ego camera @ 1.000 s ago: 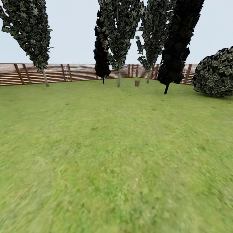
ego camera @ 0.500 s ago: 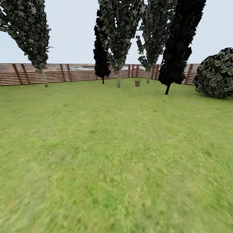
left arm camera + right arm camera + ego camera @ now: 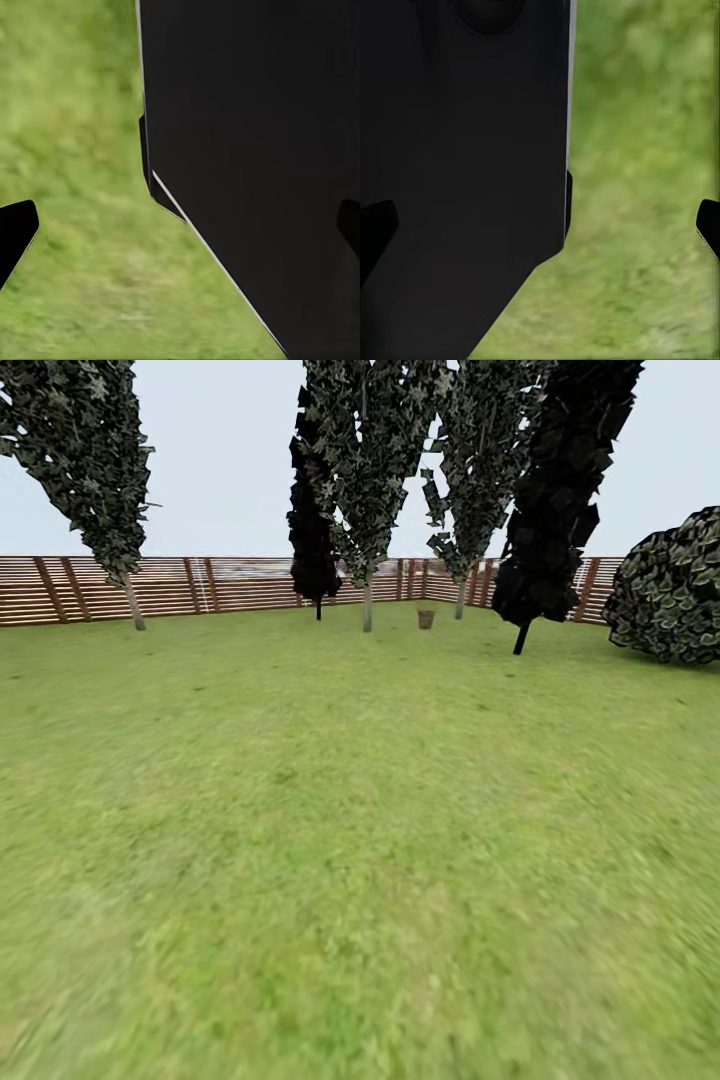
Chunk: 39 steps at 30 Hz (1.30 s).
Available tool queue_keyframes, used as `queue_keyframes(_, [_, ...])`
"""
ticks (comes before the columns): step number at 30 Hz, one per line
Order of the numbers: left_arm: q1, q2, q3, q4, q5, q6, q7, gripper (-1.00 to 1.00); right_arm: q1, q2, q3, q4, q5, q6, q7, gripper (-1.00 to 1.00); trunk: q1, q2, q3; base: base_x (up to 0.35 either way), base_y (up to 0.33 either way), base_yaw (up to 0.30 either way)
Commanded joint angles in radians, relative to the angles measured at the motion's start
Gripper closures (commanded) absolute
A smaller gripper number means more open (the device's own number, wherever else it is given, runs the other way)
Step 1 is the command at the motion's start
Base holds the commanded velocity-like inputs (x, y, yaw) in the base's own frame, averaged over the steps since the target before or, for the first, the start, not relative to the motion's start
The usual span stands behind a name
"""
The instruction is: Take the three Easter eggs out of the wicker basket on the lawn in the garden, then place them on the lawn next to a single tree (choose any tree) so that all three eggs are next to the same tree and none are left in the basket.
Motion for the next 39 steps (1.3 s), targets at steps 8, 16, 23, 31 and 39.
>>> queue_keyframes(8, [0.001, 0.0, 0.0, -0.002, 0.0, 0.0, 0.0, -1.0, -0.001, 0.0, -0.001, 0.002, -0.001, -0.001, -0.001, -1.0, 0.001, 0.0, -0.001, 0.33, 0.0, 0.0])
queue_keyframes(16, [0.001, 0.001, 0.0, -0.002, 0.0, 0.0, 0.0, -1.0, -0.002, 0.0, 0.002, 0.002, 0.0, -0.001, 0.0, -1.0, 0.001, 0.0, -0.001, 0.331, 0.0, 0.0])
queue_keyframes(23, [0.001, 0.001, 0.0, -0.002, 0.0, 0.0, 0.0, -1.0, -0.001, 0.0, 0.004, 0.002, 0.001, -0.001, 0.0, -1.0, 0.001, 0.0, -0.001, 0.33, 0.0, 0.0])
queue_keyframes(31, [0.001, 0.001, 0.0, -0.003, 0.0, 0.0, 0.0, -1.0, -0.001, 0.0, 0.0, 0.002, -0.001, -0.001, -0.001, -1.0, 0.001, 0.0, -0.001, 0.33, 0.0, 0.0])
queue_keyframes(39, [0.001, 0.001, 0.0, -0.002, 0.0, 0.0, 0.0, -1.0, -0.002, 0.0, -0.001, 0.002, -0.001, -0.001, -0.001, -1.0, 0.001, 0.0, -0.001, 0.33, 0.0, 0.0])
